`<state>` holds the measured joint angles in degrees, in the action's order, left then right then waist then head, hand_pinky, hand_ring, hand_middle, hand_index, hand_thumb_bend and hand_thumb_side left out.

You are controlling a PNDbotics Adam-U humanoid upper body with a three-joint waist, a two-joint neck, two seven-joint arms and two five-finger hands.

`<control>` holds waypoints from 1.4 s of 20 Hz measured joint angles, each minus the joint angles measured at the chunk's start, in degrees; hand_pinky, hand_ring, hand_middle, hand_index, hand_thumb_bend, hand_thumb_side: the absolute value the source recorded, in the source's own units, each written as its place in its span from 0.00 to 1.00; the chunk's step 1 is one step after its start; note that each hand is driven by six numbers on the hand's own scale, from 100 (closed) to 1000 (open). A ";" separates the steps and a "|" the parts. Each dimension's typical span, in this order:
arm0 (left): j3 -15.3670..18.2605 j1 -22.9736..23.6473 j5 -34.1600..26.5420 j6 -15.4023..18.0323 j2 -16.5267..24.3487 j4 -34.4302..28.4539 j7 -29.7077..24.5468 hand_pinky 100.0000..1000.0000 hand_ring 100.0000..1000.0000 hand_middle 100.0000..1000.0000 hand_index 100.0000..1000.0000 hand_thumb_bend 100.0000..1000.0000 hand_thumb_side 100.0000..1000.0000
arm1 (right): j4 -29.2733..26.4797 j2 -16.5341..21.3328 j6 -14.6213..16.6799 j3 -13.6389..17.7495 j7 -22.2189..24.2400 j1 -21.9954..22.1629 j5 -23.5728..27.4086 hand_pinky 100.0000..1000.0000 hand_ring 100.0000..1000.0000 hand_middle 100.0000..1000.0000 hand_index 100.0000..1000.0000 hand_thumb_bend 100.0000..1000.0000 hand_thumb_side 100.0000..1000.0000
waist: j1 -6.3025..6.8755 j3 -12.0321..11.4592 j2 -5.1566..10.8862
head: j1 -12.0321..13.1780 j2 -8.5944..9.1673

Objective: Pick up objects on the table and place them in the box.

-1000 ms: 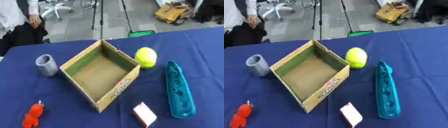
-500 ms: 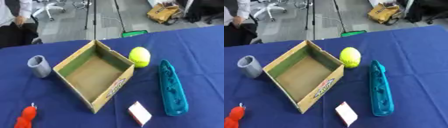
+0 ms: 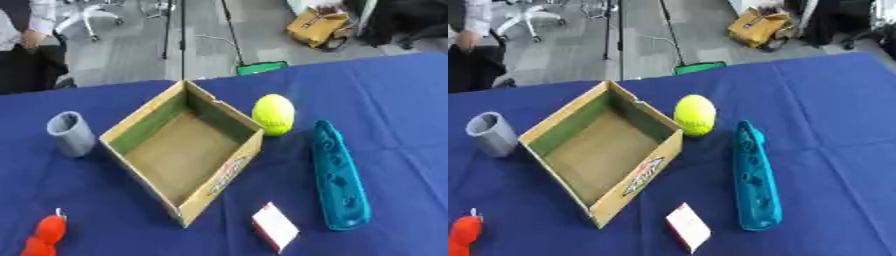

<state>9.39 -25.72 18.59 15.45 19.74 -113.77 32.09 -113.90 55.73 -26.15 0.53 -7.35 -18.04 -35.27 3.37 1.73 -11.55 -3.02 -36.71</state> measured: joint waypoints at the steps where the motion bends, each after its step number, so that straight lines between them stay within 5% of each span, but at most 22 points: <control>1: -0.03 0.00 0.00 -0.03 0.01 0.00 -0.03 0.90 0.97 1.00 1.00 0.00 1.00 | 0.00 1.07 -1.34 -0.79 1.51 0.46 0.72 0.86 0.89 0.82 0.88 0.24 0.94 | -0.01 0.07 0.00 | -0.02 0.02; 12: -0.38 -0.06 -0.09 -0.19 0.47 0.00 -0.41 0.90 0.97 1.00 1.00 0.00 1.00 | 0.00 8.99 -11.01 -8.56 14.15 1.86 4.79 0.87 0.91 0.84 0.90 0.21 0.96 | -0.53 0.11 -0.19 | -0.86 0.75; 20: -0.42 -0.38 -0.23 -0.11 0.48 0.00 -0.52 0.90 0.97 1.00 1.00 0.00 1.00 | 2.98 8.87 -12.62 -12.34 19.48 1.07 5.96 0.91 0.94 0.86 0.91 0.23 0.94 | -0.46 -0.29 -0.48 | -0.52 1.06; 21: -0.42 -0.44 -0.28 -0.11 0.48 0.00 -0.53 0.90 0.97 1.00 1.00 0.00 1.00 | 3.50 8.61 -12.65 -12.79 19.86 0.90 6.15 0.91 0.95 0.86 0.92 0.35 0.90 | -0.42 -0.32 -0.48 | -0.52 1.06; 22: -0.43 -0.45 -0.33 -0.11 0.48 0.00 -0.53 0.90 0.97 1.00 1.00 0.00 1.00 | 3.92 8.42 -12.71 -13.22 20.16 0.81 6.43 0.91 0.95 0.86 0.93 0.26 0.94 | -0.37 -0.35 -0.48 | -0.52 1.06; 28: -0.71 -0.49 -0.38 -0.11 0.46 0.00 -0.56 0.90 0.97 1.00 1.00 0.00 1.00 | 5.60 6.12 -13.36 -15.68 20.28 -1.36 10.03 0.91 0.95 0.85 0.92 0.33 0.94 | -0.36 -0.32 -0.48 | -0.65 1.06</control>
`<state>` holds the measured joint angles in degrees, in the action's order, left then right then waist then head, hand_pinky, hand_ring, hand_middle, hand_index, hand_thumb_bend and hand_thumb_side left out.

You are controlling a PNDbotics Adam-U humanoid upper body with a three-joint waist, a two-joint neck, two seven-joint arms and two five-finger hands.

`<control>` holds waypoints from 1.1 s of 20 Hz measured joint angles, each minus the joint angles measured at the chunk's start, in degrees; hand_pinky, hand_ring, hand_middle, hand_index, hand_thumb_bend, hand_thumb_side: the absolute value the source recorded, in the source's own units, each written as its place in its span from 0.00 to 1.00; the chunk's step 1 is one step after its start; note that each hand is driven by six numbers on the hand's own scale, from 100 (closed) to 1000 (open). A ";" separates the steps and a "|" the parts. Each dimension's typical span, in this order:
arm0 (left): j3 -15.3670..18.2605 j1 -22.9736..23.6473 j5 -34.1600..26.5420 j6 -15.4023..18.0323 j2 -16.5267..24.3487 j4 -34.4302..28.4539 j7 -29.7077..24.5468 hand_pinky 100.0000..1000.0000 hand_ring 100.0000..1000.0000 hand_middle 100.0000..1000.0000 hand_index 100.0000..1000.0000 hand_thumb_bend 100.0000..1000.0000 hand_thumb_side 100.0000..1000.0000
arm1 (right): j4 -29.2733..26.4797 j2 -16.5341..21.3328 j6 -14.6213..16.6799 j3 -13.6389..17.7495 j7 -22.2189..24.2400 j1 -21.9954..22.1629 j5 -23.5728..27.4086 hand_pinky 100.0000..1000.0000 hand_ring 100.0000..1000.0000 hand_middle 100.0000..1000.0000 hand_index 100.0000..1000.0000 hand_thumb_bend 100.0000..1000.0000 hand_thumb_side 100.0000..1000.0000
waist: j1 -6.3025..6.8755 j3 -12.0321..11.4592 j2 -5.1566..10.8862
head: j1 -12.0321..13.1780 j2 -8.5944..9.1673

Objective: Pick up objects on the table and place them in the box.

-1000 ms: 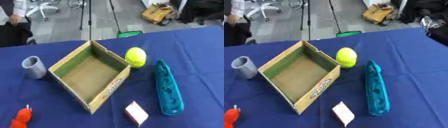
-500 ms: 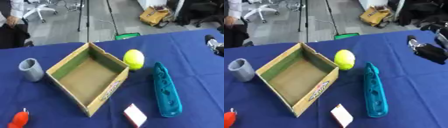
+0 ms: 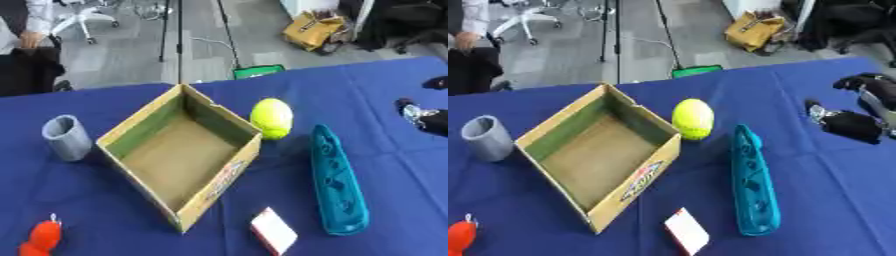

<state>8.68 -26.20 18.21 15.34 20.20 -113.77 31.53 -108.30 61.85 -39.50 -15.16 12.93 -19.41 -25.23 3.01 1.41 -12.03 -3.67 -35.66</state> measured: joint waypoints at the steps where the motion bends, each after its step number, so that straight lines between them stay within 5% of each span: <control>1: 0.00 0.00 0.00 0.00 0.00 0.00 0.00 0.90 0.97 1.00 1.00 0.00 1.00 | 0.28 -0.67 -0.13 -0.33 -0.20 -0.32 0.45 0.93 0.97 0.87 0.94 0.34 0.94 | -0.01 0.04 0.00 | -0.03 0.00; 14: -0.01 0.01 -0.10 -0.24 -0.19 0.00 0.24 0.90 0.97 1.00 1.00 0.00 1.00 | 3.62 -11.36 -0.79 -2.90 -1.61 -1.26 2.80 0.94 1.00 0.88 0.97 0.40 0.88 | -0.62 0.59 0.00 | -0.43 0.02; 22: -0.01 0.01 -0.26 -0.27 -0.53 0.00 0.27 0.90 0.97 0.99 1.00 0.00 1.00 | 5.30 -13.76 -0.50 -4.91 0.17 -0.78 2.67 0.94 0.99 0.88 0.95 0.37 0.89 | -1.04 0.57 -0.01 | -0.62 0.15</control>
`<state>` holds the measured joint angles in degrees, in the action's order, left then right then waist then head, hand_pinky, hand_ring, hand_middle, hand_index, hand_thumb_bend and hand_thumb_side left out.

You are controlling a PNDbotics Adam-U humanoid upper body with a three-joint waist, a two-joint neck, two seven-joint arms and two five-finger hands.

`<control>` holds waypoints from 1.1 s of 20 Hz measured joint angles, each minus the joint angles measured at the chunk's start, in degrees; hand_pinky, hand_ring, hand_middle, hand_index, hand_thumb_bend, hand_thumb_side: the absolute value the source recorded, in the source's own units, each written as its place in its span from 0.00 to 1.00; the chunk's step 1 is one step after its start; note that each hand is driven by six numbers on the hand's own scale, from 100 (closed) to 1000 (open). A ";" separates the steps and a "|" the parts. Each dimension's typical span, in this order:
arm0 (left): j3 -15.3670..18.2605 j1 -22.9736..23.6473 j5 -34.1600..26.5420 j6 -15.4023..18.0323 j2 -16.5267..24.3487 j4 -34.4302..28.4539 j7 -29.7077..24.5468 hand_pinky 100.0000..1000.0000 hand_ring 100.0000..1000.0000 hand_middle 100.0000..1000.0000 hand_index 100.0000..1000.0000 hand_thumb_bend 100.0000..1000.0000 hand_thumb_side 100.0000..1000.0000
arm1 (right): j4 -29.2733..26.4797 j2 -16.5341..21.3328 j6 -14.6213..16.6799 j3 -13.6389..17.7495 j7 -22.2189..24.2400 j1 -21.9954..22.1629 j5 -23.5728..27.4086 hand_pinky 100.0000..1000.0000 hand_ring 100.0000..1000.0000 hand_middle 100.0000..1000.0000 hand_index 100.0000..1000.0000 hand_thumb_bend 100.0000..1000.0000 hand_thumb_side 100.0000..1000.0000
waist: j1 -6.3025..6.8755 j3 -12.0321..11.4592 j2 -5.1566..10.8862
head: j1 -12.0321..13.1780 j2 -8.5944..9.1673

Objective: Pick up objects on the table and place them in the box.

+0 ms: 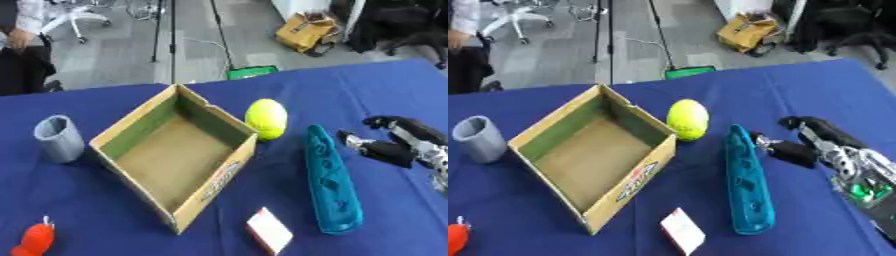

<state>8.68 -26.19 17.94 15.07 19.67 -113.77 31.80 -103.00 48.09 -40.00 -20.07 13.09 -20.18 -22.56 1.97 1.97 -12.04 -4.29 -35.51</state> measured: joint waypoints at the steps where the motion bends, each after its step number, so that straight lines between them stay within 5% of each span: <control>1: 0.00 0.00 -0.01 0.00 0.00 0.00 0.00 0.90 0.97 0.99 1.00 0.00 1.00 | 0.24 0.00 0.12 -0.33 0.41 0.00 -0.01 0.94 0.99 0.88 0.95 0.37 0.89 | -0.02 -0.04 0.00 | -0.09 0.10; 22: -0.01 -0.14 -0.27 -0.09 -0.03 0.00 0.09 0.89 0.96 0.99 0.99 0.00 1.00 | 5.34 0.01 2.67 -4.05 9.06 -1.52 -0.38 0.94 0.98 0.85 0.93 0.35 0.87 | -0.01 -0.87 -0.70 | -0.77 0.86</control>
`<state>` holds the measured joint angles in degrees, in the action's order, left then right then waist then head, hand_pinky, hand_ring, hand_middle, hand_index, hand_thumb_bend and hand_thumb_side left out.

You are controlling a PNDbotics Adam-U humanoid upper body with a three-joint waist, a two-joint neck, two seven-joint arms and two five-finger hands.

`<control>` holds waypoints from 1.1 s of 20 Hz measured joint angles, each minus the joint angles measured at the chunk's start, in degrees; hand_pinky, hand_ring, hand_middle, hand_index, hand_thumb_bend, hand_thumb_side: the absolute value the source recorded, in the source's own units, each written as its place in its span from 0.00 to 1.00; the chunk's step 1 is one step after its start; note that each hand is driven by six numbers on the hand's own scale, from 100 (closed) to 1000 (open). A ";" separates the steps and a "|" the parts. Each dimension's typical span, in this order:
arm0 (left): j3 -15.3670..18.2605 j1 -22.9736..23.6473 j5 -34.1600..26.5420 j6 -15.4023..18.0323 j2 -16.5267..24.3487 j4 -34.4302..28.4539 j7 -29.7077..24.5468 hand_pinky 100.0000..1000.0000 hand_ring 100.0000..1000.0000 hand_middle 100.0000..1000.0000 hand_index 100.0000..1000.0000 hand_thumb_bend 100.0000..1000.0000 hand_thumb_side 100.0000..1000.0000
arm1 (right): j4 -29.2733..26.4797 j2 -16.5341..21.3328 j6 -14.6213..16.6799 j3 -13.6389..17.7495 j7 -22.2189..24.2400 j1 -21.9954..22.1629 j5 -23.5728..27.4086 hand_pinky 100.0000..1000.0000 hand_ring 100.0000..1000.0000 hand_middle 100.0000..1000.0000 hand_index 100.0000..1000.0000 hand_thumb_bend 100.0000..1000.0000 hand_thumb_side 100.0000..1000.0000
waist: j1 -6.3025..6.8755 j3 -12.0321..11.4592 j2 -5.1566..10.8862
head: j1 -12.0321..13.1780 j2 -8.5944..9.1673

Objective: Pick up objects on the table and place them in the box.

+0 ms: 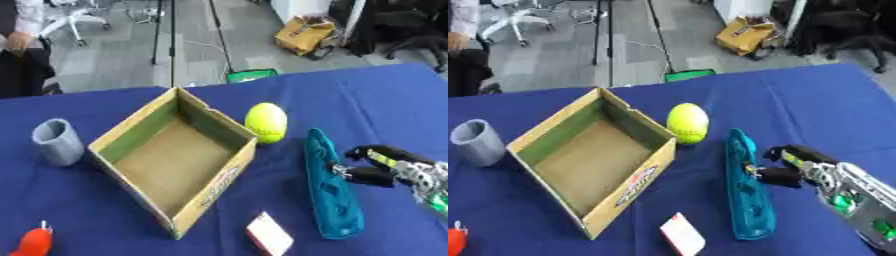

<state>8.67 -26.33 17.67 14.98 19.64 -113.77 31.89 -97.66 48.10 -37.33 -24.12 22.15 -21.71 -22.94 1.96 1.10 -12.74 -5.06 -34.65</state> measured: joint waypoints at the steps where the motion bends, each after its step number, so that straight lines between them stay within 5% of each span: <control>1: 0.00 -0.03 0.00 -0.01 0.00 0.00 0.01 0.89 0.96 0.99 0.99 0.00 1.00 | 0.01 0.00 -0.04 -0.02 0.24 0.00 0.17 0.93 0.98 0.84 0.93 0.35 0.87 | 0.00 -0.04 0.00 | 0.00 0.01; 22: 0.00 -0.40 -0.20 -0.36 -0.05 0.00 0.45 0.89 0.96 0.98 0.99 0.00 1.00 | 0.00 0.01 -1.93 -0.62 0.62 -1.07 4.71 0.88 0.92 0.71 0.83 0.31 0.84 | 0.01 -0.35 -0.37 | -0.07 0.46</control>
<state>8.66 -26.72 17.47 14.62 19.59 -113.77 32.34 -97.66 48.11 -39.27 -24.73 22.77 -22.78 -18.23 1.97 0.76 -13.11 -5.13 -34.19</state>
